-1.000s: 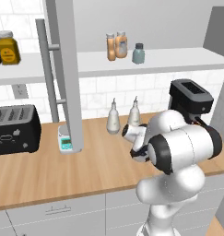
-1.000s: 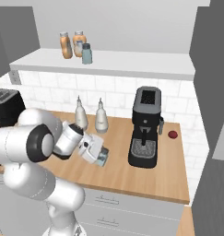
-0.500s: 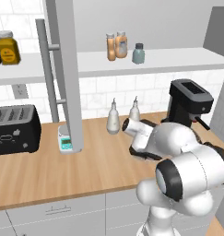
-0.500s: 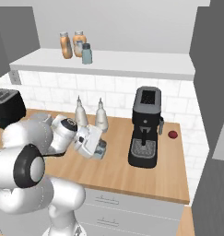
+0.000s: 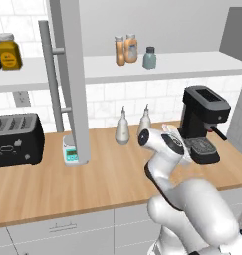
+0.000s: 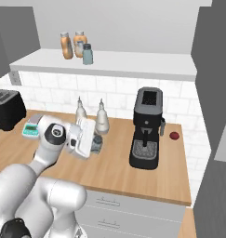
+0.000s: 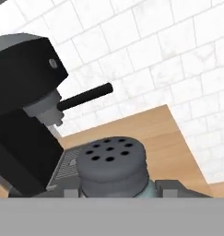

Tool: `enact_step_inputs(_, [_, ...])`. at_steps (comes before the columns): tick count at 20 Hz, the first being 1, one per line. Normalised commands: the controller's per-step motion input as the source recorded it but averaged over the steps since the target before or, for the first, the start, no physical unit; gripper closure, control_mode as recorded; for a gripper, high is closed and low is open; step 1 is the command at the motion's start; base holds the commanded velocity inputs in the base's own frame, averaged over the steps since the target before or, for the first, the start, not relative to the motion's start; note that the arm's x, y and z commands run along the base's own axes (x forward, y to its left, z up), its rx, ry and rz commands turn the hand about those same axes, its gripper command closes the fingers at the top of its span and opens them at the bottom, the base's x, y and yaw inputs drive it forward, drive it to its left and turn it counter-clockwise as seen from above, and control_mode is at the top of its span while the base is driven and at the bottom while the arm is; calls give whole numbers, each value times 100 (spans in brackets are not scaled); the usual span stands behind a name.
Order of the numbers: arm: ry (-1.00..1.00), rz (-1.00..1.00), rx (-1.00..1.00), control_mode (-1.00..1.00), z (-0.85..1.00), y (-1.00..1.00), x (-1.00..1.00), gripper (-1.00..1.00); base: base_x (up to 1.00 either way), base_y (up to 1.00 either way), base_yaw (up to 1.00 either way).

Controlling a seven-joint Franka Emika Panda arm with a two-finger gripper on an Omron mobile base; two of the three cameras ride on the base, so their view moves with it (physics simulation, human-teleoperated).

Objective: Put the shaker and condiment bottle from the counter next to their counterparts in the cabinet.

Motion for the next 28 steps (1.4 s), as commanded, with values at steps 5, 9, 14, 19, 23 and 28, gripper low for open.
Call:
enact_step_inputs(5, [-19, 3, 0, -100, 70, 2, -41, 100, 0, 0, 0])
enact_step_inputs(9, [-12, 0, -4, -100, 78, 3, -36, 100, 0, 0, 0])
enact_step_inputs(14, [-3, 0, -4, -100, 83, 6, -19, 100, 0, 0, 0])
enact_step_inputs(19, [-1, 0, -4, -100, 79, 0, -34, 100, 0, 0, 0])
enact_step_inputs(23, [0, 0, -6, -100, 73, 4, -23, 100, 0, 0, 0])
enact_step_inputs(28, [9, 7, -13, -100, 81, 7, 10, 100, 0, 0, 0])
